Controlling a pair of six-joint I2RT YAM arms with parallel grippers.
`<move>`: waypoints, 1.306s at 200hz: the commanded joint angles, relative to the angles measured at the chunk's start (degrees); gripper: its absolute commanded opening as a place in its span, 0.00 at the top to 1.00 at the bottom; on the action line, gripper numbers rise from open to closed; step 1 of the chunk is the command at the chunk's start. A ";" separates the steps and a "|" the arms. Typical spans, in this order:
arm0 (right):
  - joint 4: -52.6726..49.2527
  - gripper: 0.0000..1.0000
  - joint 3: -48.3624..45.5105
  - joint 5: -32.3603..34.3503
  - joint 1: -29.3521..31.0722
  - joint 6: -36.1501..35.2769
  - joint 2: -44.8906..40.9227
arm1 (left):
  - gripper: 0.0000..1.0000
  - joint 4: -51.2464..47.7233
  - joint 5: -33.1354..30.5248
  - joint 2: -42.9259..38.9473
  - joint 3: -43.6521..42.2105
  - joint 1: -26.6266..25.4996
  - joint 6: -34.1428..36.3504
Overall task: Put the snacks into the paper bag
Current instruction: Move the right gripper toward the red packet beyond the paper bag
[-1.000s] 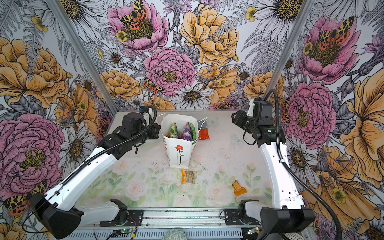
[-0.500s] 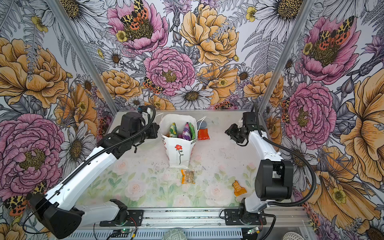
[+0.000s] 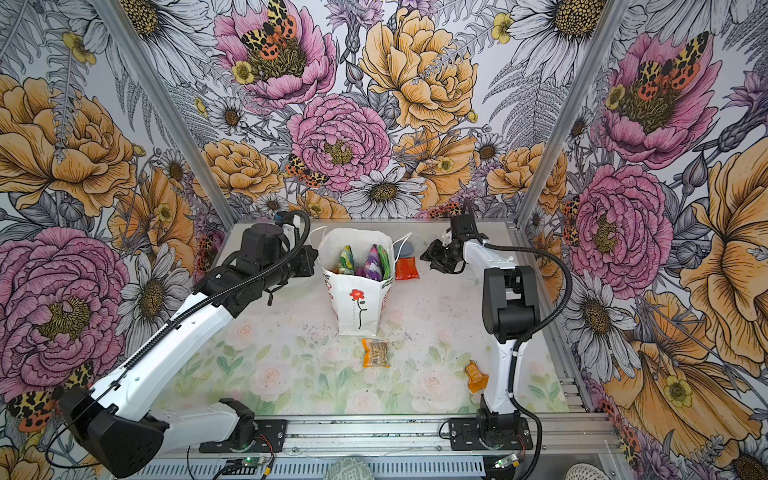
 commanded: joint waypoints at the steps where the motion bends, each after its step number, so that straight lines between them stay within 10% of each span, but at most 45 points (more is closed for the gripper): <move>1: 0.65 0.51 4.81 -0.19 0.35 -0.01 4.15 | 1.00 2.81 1.18 -0.82 2.05 1.38 -1.05; 140: -6.25 0.58 14.19 3.65 4.97 -2.55 15.65 | 1.00 2.87 3.15 -0.14 2.11 3.77 -1.80; 261: -6.23 1.00 7.16 4.75 4.97 -2.26 8.93 | 1.00 2.90 3.01 -0.61 2.11 4.30 -1.88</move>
